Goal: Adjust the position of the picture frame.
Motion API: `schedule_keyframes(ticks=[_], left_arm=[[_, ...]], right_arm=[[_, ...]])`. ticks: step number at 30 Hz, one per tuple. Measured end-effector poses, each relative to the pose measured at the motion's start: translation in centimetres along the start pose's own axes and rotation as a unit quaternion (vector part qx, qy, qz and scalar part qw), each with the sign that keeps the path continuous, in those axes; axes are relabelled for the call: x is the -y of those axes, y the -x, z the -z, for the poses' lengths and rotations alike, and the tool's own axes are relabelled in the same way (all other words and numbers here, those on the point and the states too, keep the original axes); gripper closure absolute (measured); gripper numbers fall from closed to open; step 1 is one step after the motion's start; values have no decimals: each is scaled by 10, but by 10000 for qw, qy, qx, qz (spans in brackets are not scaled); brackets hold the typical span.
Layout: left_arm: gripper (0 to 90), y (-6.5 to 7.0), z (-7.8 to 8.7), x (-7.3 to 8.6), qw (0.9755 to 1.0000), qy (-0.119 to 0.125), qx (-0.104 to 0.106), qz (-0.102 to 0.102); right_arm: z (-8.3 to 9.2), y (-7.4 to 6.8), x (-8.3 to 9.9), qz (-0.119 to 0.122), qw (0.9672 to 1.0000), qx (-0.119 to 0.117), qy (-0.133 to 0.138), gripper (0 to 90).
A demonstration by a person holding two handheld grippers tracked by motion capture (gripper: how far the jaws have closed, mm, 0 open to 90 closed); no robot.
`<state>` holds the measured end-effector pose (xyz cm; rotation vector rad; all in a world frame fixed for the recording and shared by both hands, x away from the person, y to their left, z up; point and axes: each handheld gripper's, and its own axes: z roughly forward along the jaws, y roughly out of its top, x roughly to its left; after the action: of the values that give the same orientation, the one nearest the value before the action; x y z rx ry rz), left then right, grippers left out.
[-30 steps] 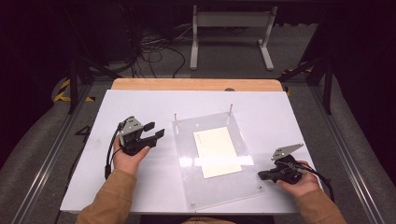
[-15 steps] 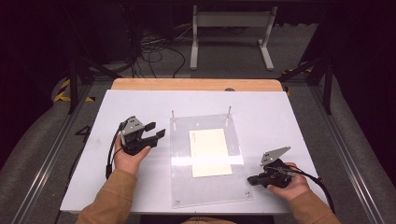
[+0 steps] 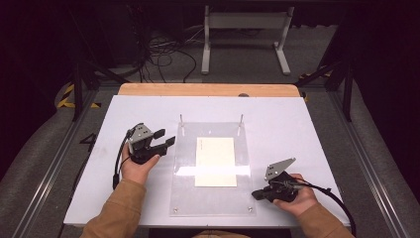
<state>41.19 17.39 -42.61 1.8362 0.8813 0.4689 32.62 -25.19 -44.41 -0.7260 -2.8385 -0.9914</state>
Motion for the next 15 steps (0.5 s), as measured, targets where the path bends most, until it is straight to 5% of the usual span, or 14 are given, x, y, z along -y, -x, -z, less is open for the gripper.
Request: schedule_keyframes(ticks=[6,9,15], left_arm=[[471,0,1,0,10000,-5,7,43],[469,-1,3,0,10000,22,-6,28],[456,-3,10,0,10000,40,0,-29]], right_arm=[[-6,-8,-8,196,9997,91,-83,900],[-7,-5,-6,124,9999,-36,33,900],[5,-11,-13,454,9982,200,323,900]])
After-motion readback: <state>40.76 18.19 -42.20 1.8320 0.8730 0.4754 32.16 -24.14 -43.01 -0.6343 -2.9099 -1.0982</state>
